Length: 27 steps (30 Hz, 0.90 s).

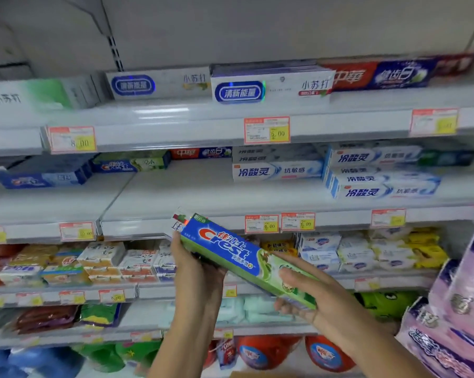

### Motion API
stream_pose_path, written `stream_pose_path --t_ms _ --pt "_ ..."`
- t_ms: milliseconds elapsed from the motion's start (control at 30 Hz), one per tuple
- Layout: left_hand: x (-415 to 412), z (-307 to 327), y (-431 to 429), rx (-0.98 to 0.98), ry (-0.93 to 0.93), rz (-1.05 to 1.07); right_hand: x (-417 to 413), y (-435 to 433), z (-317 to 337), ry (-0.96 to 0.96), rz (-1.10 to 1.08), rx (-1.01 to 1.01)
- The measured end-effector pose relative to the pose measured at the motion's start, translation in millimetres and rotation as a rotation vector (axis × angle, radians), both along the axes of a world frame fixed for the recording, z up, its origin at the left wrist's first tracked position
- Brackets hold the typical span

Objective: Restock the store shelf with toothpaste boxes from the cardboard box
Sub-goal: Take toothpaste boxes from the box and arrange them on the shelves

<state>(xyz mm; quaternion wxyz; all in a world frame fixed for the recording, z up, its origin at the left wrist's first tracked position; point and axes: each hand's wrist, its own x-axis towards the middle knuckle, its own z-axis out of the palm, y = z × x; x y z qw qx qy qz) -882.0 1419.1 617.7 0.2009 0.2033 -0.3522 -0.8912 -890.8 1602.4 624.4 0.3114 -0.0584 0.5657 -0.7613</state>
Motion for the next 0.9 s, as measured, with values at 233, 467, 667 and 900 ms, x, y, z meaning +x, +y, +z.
stream_pose_path --t_ms 233,467,667,900 --pt "10.1 4.3 26.4 -0.286 -0.071 -0.086 -1.6 -5.3 21.8 0.084 -0.054 0.012" --pt "11.7 19.5 12.8 -0.32 0.006 -0.163 -16.7 12.5 54.3 0.226 0.062 0.121" --pt "14.4 29.5 5.2 -0.294 -0.014 -0.21 -28.0 11.2 75.0 0.435 0.154 0.193" --pt "18.4 38.5 -2.5 -0.386 -0.032 -0.142 -38.7 4.1 96.4 0.499 0.286 0.345"
